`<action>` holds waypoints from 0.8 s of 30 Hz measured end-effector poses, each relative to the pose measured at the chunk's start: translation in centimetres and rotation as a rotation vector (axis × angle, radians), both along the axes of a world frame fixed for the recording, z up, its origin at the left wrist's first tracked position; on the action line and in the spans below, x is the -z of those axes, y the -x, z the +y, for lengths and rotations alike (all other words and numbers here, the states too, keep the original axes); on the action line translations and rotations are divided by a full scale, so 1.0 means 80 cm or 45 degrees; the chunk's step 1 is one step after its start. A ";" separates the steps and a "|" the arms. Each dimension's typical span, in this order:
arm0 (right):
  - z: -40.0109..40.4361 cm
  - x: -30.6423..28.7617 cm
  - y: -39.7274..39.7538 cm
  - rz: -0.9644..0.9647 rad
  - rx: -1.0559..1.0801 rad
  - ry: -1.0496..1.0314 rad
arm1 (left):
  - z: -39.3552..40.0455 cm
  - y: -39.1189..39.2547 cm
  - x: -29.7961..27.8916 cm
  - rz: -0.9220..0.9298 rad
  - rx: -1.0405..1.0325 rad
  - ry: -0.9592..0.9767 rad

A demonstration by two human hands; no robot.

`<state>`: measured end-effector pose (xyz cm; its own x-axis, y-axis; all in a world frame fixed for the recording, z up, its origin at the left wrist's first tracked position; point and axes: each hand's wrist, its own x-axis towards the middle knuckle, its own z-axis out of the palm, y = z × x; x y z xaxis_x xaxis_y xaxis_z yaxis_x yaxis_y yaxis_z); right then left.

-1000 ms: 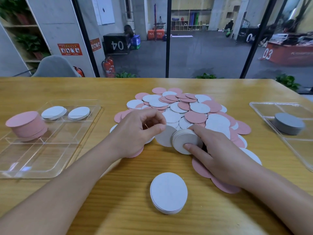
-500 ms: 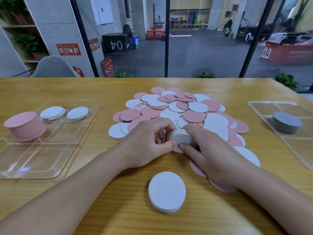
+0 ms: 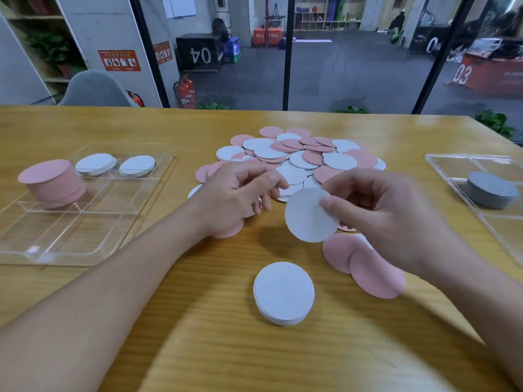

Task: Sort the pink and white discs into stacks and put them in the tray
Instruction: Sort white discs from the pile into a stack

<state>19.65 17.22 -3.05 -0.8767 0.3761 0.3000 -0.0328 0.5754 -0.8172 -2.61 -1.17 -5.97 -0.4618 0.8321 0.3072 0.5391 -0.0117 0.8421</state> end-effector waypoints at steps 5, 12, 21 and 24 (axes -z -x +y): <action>-0.034 -0.014 -0.013 -0.284 -0.333 0.330 | -0.007 0.014 0.010 0.423 -0.213 0.216; -0.045 0.005 -0.013 -0.346 -0.339 0.051 | -0.007 0.007 0.007 0.438 -0.221 0.245; -0.043 0.011 -0.013 -0.285 -0.231 -0.158 | -0.003 0.008 0.013 0.515 -0.246 0.214; -0.031 0.014 -0.007 -0.230 -0.187 -0.084 | 0.009 0.008 0.019 0.642 -0.277 0.173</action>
<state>20.23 14.73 -4.14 -0.9622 0.2252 0.1529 0.0233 0.6279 -0.7779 -3.26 -0.48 -7.48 -0.4512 0.7815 0.4310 0.8528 0.2354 0.4661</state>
